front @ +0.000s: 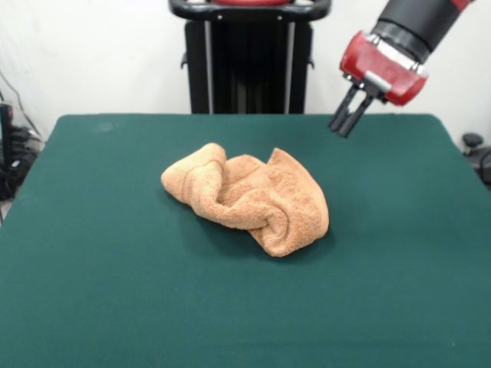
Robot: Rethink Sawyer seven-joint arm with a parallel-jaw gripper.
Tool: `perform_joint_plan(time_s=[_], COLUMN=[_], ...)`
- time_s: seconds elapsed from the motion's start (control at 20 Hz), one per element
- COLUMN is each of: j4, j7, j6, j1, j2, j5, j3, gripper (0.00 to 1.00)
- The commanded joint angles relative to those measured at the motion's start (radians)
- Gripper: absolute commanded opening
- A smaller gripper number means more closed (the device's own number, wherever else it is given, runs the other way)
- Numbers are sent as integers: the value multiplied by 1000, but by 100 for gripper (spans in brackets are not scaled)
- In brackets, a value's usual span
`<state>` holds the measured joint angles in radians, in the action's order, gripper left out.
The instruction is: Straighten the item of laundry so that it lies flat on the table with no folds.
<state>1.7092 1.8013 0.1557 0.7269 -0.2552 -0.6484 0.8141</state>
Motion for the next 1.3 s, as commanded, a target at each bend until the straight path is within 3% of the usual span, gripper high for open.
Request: perform_joint_plan(time_s=[0.05,0.65,1.3], j4=[73,74,25], j7=[217,204,244], j6=[89,55,9], j1=[27,-3,-3], j2=[-16,1,141], j5=[29,36,4], j3=[-124,-160,-151], gripper=[0,0,0])
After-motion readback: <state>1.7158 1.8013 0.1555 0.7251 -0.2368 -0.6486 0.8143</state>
